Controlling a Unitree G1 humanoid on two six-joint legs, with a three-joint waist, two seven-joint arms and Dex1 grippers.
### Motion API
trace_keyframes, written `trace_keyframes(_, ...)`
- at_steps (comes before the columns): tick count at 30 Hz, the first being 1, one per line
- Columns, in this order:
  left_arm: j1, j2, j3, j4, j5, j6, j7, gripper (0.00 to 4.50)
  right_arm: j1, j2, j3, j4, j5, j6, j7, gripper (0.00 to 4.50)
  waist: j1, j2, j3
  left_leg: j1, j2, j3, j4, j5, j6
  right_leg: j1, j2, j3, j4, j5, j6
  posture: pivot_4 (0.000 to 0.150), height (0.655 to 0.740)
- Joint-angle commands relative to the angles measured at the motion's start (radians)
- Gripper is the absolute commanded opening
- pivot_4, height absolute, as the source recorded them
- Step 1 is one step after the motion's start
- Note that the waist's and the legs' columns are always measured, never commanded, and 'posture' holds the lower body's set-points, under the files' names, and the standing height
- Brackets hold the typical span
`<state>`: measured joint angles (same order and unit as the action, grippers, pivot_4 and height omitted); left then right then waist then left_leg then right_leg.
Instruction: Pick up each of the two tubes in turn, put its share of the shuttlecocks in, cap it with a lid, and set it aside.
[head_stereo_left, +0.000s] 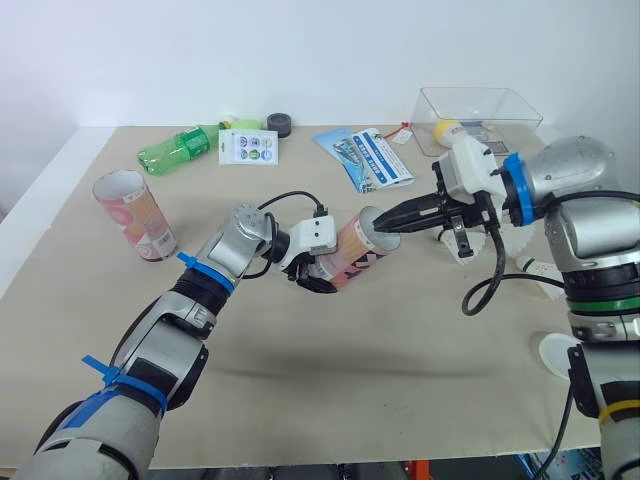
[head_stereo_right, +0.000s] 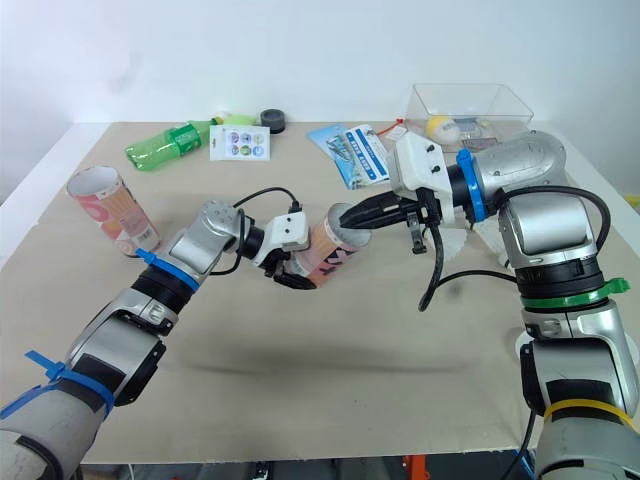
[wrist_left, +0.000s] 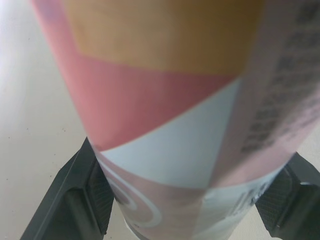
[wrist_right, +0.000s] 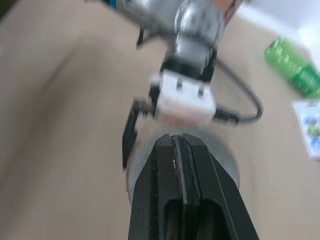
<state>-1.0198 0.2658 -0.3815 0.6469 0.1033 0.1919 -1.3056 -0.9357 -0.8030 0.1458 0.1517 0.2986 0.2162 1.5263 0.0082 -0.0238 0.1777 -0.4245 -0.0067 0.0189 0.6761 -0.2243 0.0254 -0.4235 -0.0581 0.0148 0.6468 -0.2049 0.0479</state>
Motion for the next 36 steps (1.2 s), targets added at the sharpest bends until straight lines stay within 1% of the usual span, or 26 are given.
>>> trace_keyframes(1,0.019,-0.040,0.015,-0.007,-0.036,-0.030,0.013,3.29,0.030,-0.018,-0.105,0.016,0.074,0.046,-0.022,0.04,0.002,0.000,0.000,0.000,0.000,0.000,0.000,0.000,0.000,0.000,0.000,0.000,0.000,0.000,0.000,0.150,0.7400)
trace_keyframes(4,0.062,-0.055,0.050,-0.019,-0.079,-0.061,0.018,3.29,0.107,-0.019,-0.202,0.006,0.139,0.108,-0.089,0.04,0.002,0.000,0.000,-0.001,-0.001,-0.001,0.000,0.000,0.000,0.000,-0.001,0.000,0.000,0.000,0.000,0.150,0.7400)
trace_keyframes(7,0.124,-0.084,0.101,-0.067,-0.147,-0.040,0.042,3.29,0.207,-0.007,-0.300,-0.048,0.206,0.177,-0.179,0.04,0.000,0.000,0.000,-0.001,0.000,-0.001,0.000,0.000,0.000,-0.001,-0.002,0.000,-0.001,0.000,0.000,0.150,0.7400)
trace_keyframes(9,0.179,-0.105,0.135,-0.097,-0.183,-0.028,0.087,3.29,0.309,0.016,-0.370,-0.115,0.250,0.217,-0.263,0.04,0.000,0.000,0.000,-0.001,0.000,-0.001,-0.001,0.000,0.000,-0.001,-0.001,0.000,0.000,0.000,0.000,0.150,0.7400)
trace_keyframes(12,0.257,-0.126,0.167,-0.129,-0.208,-0.048,0.148,3.29,0.456,0.055,-0.426,-0.232,0.277,0.233,-0.360,0.04,0.000,0.000,0.000,-0.001,0.001,-0.002,-0.002,0.000,0.000,-0.001,0.000,0.000,0.000,0.001,-0.001,0.150,0.7400)
trace_keyframes(15,0.320,-0.147,0.196,-0.166,-0.237,-0.059,0.206,3.29,0.566,0.090,-0.444,-0.320,0.283,0.221,-0.425,0.04,-0.002,0.000,0.000,0.000,0.002,-0.001,-0.002,0.000,0.000,-0.001,0.001,0.001,0.001,0.001,-0.002,0.150,0.7400)
trace_keyframes(18,0.381,-0.154,0.194,-0.191,-0.224,-0.130,0.261,3.29,0.655,0.105,-0.437,-0.379,0.279,0.205,-0.457,0.04,-0.002,0.000,0.000,0.001,0.002,0.000,-0.001,0.001,0.000,-0.001,0.001,0.001,0.001,0.003,-0.002,0.150,0.7400)
trace_keyframes(22,0.440,-0.143,0.153,-0.187,-0.173,-0.244,0.301,3.29,0.698,0.110,-0.429,-0.408,0.275,0.187,-0.494,0.04,-0.002,0.000,0.000,0.003,0.002,0.001,-0.001,0.003,0.001,0.001,0.001,0.001,0.000,0.003,-0.001,0.150,0.7400)
trace_keyframes(25,0.462,-0.124,0.117,-0.181,-0.143,-0.315,0.294,3.29,0.711,0.104,-0.430,-0.412,0.287,0.196,-0.506,0.04,-0.001,0.000,0.000,0.003,0.002,0.002,-0.001,0.005,0.001,0.001,0.001,0.001,0.000,0.004,0.001,0.150,0.7400)
trace_keyframes(27,0.472,-0.119,0.107,-0.181,-0.147,-0.335,0.284,3.29,0.730,0.088,-0.438,-0.406,0.296,0.212,-0.502,0.04,-0.001,0.000,0.000,0.003,0.002,0.002,-0.001,0.006,0.001,0.001,0.001,0.001,0.000,0.004,0.001,0.150,0.7400)
trace_keyframes(30,0.478,-0.109,0.093,-0.179,-0.154,-0.349,0.252,3.29,0.762,0.064,-0.472,-0.381,0.344,0.285,-0.509,0.96,-0.001,0.000,0.000,0.004,0.002,0.002,-0.001,0.006,0.001,0.001,0.001,0.001,-0.001,0.004,0.001,0.150,0.7400)
trace_keyframes(32,0.477,-0.108,0.088,-0.180,-0.168,-0.350,0.227,3.29,0.795,0.033,-0.488,-0.352,0.330,0.290,-0.498,1.88,0.000,0.000,0.000,0.003,0.002,0.002,-0.001,0.006,0.001,0.001,0.001,0.001,-0.001,0.004,0.001,0.150,0.7400)
trace_keyframes(33,0.477,-0.108,0.086,-0.182,-0.175,-0.351,0.215,3.29,0.809,0.018,-0.496,-0.337,0.319,0.284,-0.493,2.45,0.000,0.000,-0.001,0.003,0.002,0.002,-0.002,0.006,0.001,0.001,0.001,0.001,-0.001,0.004,0.001,0.150,0.7400)
trace_keyframes(34,0.476,-0.108,0.082,-0.189,-0.189,-0.349,0.190,3.29,0.838,-0.016,-0.515,-0.303,0.297,0.274,-0.479,2.82,0.000,0.000,-0.001,0.003,0.002,0.002,-0.002,0.006,0.001,0.001,0.001,0.001,-0.001,0.004,0.000,0.150,0.7400)
trace_keyframes(35,0.475,-0.109,0.079,-0.194,-0.198,-0.346,0.174,3.29,0.857,-0.039,-0.527,-0.279,0.284,0.268,-0.470,3.40,0.000,0.001,-0.001,0.003,0.002,0.002,-0.002,0.006,0.001,0.001,0.001,0.001,-0.001,0.004,0.001,0.150,0.7400)
trace_keyframes(36,0.473,-0.107,0.071,-0.199,-0.201,-0.351,0.154,3.29,0.897,-0.085,-0.543,-0.251,0.265,0.268,-0.440,3.76,0.001,0.001,-0.001,0.003,0.001,0.002,-0.003,0.006,0.001,0.001,0.001,0.002,-0.002,0.004,0.001,0.150,0.7400)
